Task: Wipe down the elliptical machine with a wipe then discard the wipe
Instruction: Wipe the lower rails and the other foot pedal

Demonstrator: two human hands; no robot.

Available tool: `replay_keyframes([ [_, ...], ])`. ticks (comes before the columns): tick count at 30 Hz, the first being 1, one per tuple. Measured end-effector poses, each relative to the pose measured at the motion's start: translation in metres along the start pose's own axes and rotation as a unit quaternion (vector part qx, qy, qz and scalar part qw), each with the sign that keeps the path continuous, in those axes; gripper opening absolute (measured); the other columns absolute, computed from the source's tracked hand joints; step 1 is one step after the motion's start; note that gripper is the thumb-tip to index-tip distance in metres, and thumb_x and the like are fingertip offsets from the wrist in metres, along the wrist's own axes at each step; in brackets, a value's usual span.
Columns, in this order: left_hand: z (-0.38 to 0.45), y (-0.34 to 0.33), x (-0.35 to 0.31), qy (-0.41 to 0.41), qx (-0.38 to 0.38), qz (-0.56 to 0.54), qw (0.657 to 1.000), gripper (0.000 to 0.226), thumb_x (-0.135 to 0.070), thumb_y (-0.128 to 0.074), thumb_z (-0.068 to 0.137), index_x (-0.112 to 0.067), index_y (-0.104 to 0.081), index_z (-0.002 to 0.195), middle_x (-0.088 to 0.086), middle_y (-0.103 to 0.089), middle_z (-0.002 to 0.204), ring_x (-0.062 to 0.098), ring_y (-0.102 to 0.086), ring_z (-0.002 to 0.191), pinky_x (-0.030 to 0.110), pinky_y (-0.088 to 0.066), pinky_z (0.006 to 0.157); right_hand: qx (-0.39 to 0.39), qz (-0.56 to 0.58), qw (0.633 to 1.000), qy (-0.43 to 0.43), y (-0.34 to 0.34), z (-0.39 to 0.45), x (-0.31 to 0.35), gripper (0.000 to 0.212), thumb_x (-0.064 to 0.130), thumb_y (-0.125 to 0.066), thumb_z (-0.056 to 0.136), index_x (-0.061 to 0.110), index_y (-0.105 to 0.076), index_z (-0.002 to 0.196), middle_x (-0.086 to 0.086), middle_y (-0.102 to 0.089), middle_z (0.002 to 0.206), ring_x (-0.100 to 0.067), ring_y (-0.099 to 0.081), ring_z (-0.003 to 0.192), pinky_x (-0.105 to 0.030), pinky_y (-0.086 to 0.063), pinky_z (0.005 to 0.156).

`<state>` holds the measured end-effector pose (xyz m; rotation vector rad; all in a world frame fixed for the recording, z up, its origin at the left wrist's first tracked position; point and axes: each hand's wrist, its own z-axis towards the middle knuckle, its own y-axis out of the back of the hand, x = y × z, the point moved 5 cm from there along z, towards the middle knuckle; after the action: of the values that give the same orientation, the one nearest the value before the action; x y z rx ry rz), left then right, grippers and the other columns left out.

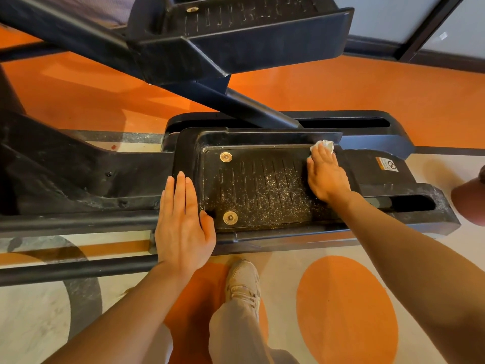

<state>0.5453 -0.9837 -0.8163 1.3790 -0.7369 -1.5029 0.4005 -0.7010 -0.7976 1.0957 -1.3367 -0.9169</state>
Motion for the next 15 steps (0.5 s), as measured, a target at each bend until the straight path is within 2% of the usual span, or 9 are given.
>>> replay_keyframes([
  [3,0.000,0.000,0.000,-0.002,0.000,-0.001,1.000,0.068,-0.037,-0.024,0.095,0.003,-0.034,0.149,0.019,-0.031,0.157,0.036,-0.025,0.147,0.054,-0.041,0.110,0.018,0.021,0.998,0.058,-0.001,-0.007,0.016,0.035,0.022,-0.034,0.105,0.008,-0.042,0.137,-0.016,-0.044,0.142,-0.037,-0.044,0.126,-0.048,-0.044,0.094],
  [5,0.000,0.000,0.000,-0.003,0.000,0.001,1.000,0.068,-0.037,-0.023,0.095,0.004,-0.034,0.149,0.020,-0.031,0.157,0.036,-0.024,0.148,0.054,-0.039,0.111,0.032,0.030,0.996,0.083,-0.003,-0.014,0.031,0.039,0.021,-0.034,0.106,0.007,-0.041,0.142,-0.015,-0.042,0.147,-0.035,-0.042,0.131,-0.044,-0.041,0.100],
  [7,0.000,0.000,-0.001,-0.006,0.000,0.004,1.000,0.068,-0.037,-0.023,0.096,0.004,-0.034,0.149,0.020,-0.031,0.157,0.036,-0.024,0.147,0.054,-0.037,0.112,0.037,0.030,0.994,0.094,-0.004,-0.018,0.041,0.045,0.022,-0.033,0.106,0.008,-0.033,0.149,-0.012,-0.034,0.155,-0.031,-0.033,0.140,-0.041,-0.034,0.109],
  [9,0.000,0.001,-0.001,-0.005,0.000,0.004,1.000,0.068,-0.037,-0.023,0.096,0.004,-0.034,0.148,0.021,-0.031,0.157,0.036,-0.024,0.147,0.054,-0.037,0.112,0.046,0.024,0.994,0.095,-0.006,-0.019,0.042,0.048,0.023,-0.033,0.106,0.009,-0.027,0.152,-0.009,-0.029,0.158,-0.030,-0.031,0.142,-0.040,-0.032,0.111],
  [12,0.000,0.000,0.000,-0.004,0.003,0.006,1.000,0.068,-0.038,-0.024,0.096,0.004,-0.035,0.148,0.020,-0.032,0.157,0.036,-0.025,0.147,0.055,-0.042,0.108,0.071,-0.008,0.993,0.094,-0.006,-0.015,0.032,0.049,0.025,-0.033,0.106,0.013,-0.024,0.154,-0.011,-0.030,0.157,-0.033,-0.033,0.140,-0.045,-0.035,0.109],
  [15,0.001,0.001,-0.001,-0.008,0.003,0.001,1.000,0.069,-0.039,-0.025,0.096,0.004,-0.035,0.148,0.020,-0.032,0.157,0.036,-0.025,0.147,0.056,-0.043,0.107,0.049,0.021,0.998,0.028,0.001,-0.004,0.010,0.046,0.024,-0.033,0.105,0.020,-0.027,0.150,-0.019,-0.044,0.143,-0.041,-0.047,0.124,-0.055,-0.043,0.100],
])
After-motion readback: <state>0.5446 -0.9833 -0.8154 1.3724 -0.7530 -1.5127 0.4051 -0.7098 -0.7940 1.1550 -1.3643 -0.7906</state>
